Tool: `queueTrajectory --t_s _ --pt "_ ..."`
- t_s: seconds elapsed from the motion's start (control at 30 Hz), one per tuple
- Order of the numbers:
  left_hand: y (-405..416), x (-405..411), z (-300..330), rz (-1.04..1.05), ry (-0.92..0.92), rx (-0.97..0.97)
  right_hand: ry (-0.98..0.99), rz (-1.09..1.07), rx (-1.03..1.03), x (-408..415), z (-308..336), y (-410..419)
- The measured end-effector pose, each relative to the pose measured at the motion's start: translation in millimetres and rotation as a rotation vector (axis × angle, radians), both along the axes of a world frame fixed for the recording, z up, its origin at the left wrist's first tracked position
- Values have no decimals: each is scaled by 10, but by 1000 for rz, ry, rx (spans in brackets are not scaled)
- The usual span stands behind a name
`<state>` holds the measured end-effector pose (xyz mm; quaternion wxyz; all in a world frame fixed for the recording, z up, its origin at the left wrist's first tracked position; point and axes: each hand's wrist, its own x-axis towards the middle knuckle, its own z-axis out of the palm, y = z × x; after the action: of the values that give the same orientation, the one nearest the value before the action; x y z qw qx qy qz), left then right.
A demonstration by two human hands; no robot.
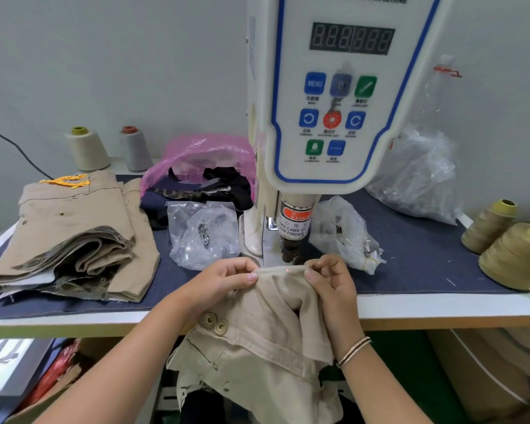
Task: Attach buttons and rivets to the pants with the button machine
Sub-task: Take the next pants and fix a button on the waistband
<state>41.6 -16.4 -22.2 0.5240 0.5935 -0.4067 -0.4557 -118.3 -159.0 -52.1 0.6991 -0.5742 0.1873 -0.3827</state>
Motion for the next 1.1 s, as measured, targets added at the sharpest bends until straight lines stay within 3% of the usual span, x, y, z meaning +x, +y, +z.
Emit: queueTrajectory --t_s 0.9,1.0,1.1 --pt "-3 -39 -103 111 -47 -58 -17 6 145 17 30 16" --pt "-2 -42 -124 126 -110 -80 -32 21 125 6 13 19" --pt "-12 -108 -177 200 -310 -156 -105 80 119 -44 3 24"
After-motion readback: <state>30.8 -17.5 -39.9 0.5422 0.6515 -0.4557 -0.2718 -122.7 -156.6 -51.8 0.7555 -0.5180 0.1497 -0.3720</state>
